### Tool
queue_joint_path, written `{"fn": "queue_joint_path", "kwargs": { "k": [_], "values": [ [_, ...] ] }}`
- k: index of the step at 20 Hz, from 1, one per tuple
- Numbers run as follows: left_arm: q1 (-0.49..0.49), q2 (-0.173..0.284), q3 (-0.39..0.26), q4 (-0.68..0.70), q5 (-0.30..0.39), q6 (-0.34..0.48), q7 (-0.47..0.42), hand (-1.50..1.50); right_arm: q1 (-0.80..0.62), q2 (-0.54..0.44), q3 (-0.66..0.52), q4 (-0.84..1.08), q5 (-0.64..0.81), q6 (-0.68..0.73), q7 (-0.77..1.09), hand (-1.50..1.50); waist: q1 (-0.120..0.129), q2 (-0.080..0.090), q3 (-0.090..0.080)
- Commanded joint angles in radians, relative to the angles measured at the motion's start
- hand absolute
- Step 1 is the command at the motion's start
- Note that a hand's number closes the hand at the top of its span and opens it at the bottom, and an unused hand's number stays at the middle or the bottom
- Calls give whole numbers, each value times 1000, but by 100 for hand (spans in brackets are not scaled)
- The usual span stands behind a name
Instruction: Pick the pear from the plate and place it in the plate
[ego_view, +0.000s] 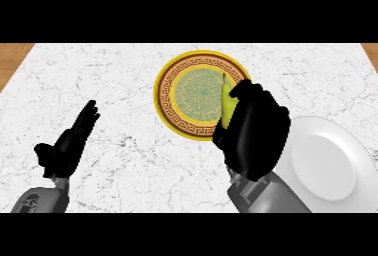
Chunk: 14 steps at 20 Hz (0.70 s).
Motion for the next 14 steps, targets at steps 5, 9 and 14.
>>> {"fn": "queue_joint_path", "kwargs": {
  "k": [5, 9, 14],
  "values": [
    [-7, 0, -2, -8, 2, -17, 16, 0, -246, 11, -164, 363, -153, -202, 126, 150, 15, 3, 1],
    [-10, -18, -12, -1, -19, 2, -16, 0, -229, 11, -222, 363, -107, -381, 141, 150, 23, 8, 2],
    [-22, -19, -8, 14, -17, -1, -3, 0, -276, 11, -308, 501, -168, -422, 162, -150, 27, 8, 2]
  ]
}}
